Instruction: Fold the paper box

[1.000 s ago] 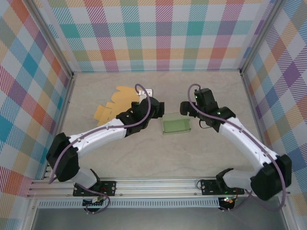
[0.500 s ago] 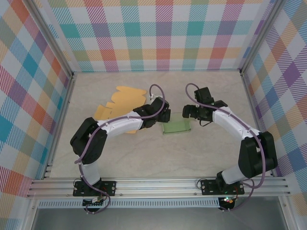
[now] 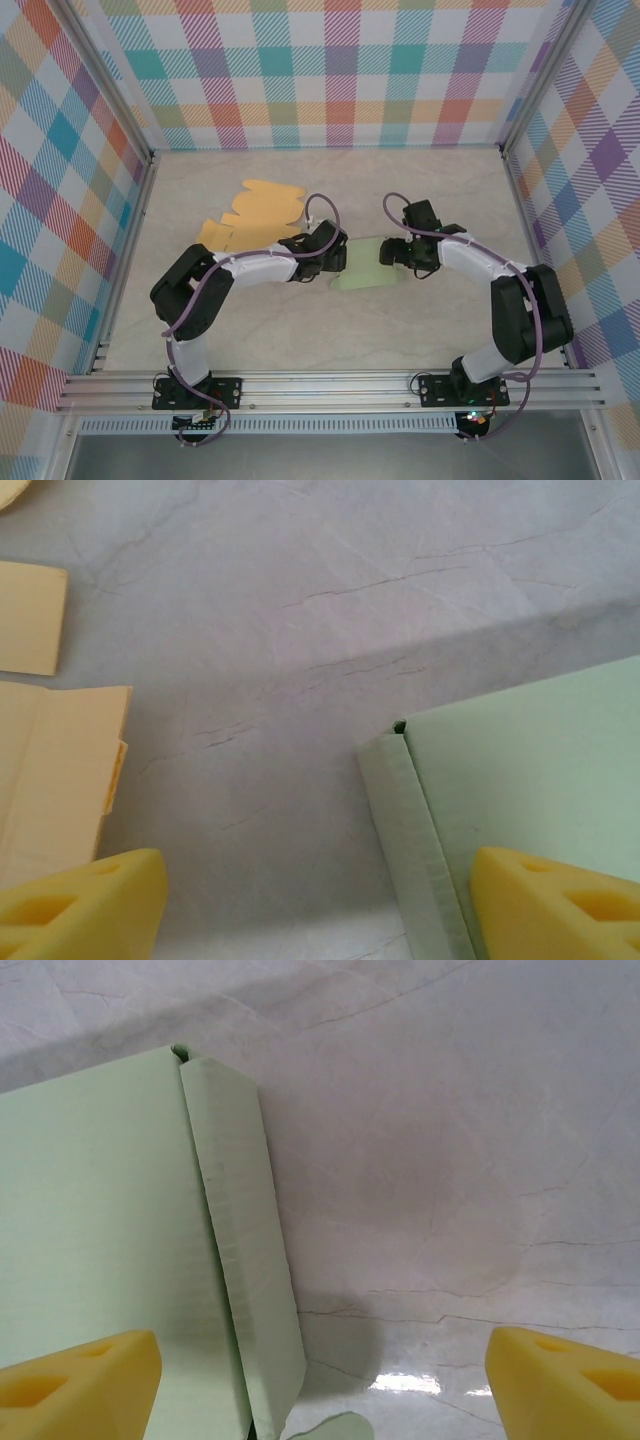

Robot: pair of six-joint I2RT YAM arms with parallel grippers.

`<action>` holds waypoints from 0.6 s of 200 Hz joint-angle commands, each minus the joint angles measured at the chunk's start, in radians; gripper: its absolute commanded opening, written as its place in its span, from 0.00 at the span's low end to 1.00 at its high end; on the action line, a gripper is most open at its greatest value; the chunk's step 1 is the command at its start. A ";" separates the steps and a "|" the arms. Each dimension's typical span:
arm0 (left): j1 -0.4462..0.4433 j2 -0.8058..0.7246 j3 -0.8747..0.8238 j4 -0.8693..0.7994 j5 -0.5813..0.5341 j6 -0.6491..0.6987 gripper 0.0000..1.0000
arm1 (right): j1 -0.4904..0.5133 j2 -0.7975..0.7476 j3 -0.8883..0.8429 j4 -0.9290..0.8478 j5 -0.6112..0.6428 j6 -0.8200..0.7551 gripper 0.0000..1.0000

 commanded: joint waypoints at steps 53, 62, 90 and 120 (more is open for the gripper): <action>0.000 -0.020 -0.075 0.045 0.063 -0.030 0.64 | -0.015 -0.029 -0.052 0.063 -0.083 0.028 0.82; 0.000 -0.033 -0.077 0.049 0.074 -0.027 0.64 | -0.019 -0.052 -0.057 0.066 -0.101 0.033 0.82; 0.002 -0.072 -0.087 0.072 0.117 -0.026 0.60 | -0.044 -0.122 -0.081 0.094 -0.196 0.047 0.84; 0.013 -0.083 -0.095 0.103 0.150 -0.032 0.55 | -0.091 -0.140 -0.103 0.131 -0.272 0.055 0.86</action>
